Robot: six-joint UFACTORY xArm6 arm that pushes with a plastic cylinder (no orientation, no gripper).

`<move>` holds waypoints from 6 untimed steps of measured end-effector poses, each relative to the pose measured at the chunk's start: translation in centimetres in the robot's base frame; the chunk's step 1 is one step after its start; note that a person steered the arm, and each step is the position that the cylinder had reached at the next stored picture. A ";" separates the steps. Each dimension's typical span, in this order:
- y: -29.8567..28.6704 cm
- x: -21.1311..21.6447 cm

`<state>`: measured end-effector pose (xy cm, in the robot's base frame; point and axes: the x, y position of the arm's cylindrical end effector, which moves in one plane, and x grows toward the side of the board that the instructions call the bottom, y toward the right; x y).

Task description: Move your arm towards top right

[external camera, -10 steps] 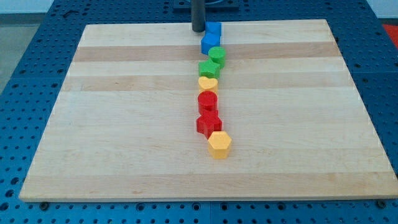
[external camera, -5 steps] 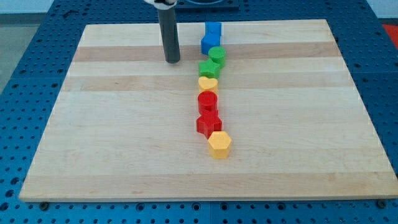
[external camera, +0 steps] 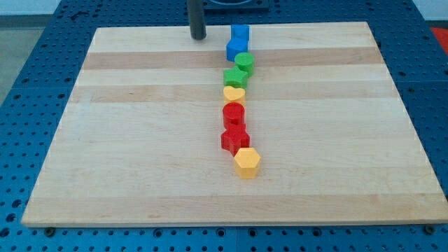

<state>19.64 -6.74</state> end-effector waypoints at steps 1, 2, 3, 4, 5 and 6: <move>0.4 -0.4; 1.6 -0.4; 6.1 -0.3; 10.3 -0.2; 16.2 -0.4; 20.8 2.9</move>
